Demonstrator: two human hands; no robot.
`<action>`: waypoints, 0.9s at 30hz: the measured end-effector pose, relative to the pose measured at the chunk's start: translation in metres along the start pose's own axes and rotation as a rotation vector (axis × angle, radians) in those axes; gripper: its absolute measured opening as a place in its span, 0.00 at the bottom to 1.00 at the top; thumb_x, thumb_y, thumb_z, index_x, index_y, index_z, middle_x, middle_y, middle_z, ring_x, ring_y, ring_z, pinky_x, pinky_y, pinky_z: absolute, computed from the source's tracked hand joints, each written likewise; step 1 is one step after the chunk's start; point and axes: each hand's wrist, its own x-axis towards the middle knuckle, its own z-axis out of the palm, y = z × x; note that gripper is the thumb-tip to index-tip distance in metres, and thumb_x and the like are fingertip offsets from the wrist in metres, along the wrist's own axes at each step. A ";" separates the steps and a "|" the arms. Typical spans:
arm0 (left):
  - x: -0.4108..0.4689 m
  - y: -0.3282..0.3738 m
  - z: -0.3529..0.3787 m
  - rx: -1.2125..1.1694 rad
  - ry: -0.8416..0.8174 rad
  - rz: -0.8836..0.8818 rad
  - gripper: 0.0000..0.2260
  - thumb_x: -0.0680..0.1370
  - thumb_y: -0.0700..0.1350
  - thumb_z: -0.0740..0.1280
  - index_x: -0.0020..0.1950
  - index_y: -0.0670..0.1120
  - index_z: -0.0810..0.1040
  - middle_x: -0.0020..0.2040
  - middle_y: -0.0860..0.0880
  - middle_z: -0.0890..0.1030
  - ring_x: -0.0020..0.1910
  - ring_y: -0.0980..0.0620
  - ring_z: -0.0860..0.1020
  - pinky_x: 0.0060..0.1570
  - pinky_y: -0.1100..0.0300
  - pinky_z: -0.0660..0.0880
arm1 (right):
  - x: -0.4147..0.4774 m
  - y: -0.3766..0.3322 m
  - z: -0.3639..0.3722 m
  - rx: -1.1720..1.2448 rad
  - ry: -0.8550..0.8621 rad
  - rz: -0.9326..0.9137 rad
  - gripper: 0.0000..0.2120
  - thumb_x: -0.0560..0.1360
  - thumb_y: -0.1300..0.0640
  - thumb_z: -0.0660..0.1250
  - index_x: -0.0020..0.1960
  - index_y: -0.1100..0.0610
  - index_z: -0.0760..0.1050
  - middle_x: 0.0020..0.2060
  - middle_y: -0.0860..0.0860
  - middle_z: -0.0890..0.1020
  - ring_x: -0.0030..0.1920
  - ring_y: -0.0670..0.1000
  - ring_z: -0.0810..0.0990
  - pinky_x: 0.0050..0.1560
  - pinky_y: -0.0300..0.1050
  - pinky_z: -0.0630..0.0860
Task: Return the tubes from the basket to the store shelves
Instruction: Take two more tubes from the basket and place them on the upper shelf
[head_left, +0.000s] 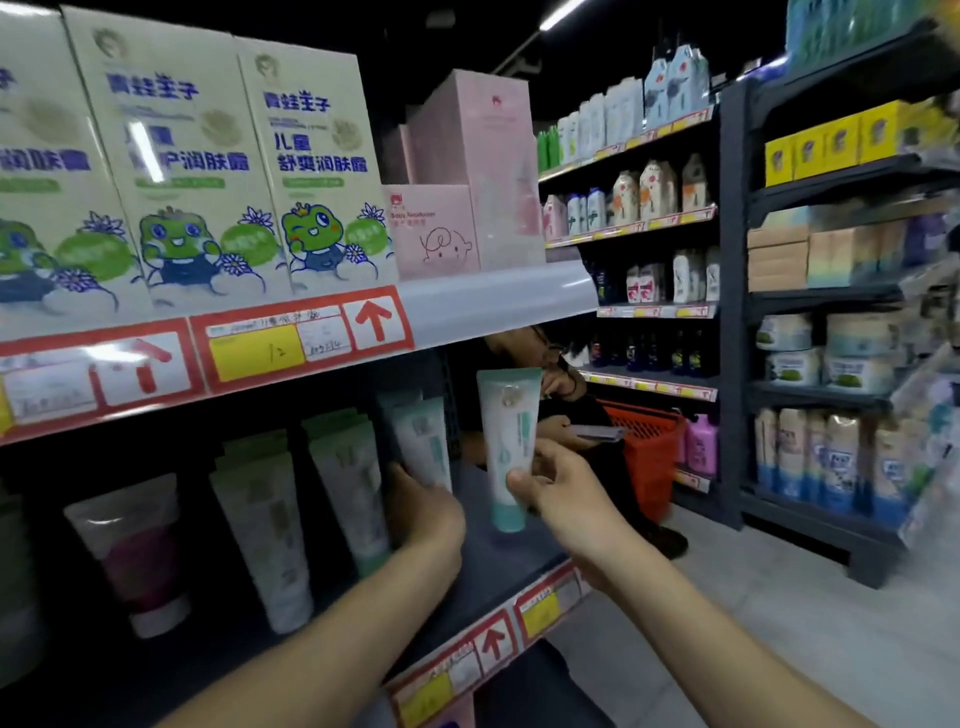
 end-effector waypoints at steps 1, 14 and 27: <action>0.005 -0.001 0.002 -0.007 0.021 -0.007 0.24 0.80 0.39 0.60 0.77 0.44 0.62 0.73 0.40 0.69 0.70 0.39 0.71 0.68 0.44 0.70 | 0.003 0.005 0.000 -0.001 -0.004 0.007 0.13 0.79 0.65 0.63 0.59 0.51 0.73 0.54 0.51 0.82 0.56 0.49 0.80 0.60 0.48 0.77; -0.005 0.012 0.004 0.040 -0.028 -0.087 0.21 0.83 0.39 0.58 0.76 0.38 0.62 0.74 0.38 0.67 0.72 0.38 0.68 0.70 0.45 0.67 | 0.010 0.035 0.003 -0.034 -0.065 0.062 0.16 0.79 0.65 0.62 0.65 0.55 0.72 0.58 0.51 0.81 0.59 0.49 0.79 0.58 0.42 0.76; -0.074 0.004 -0.059 -0.250 -0.496 -0.077 0.31 0.78 0.23 0.52 0.78 0.44 0.63 0.72 0.44 0.72 0.57 0.55 0.72 0.55 0.64 0.73 | 0.033 0.034 0.038 -0.162 -0.193 0.082 0.15 0.80 0.66 0.60 0.65 0.60 0.70 0.54 0.54 0.79 0.55 0.50 0.77 0.45 0.32 0.74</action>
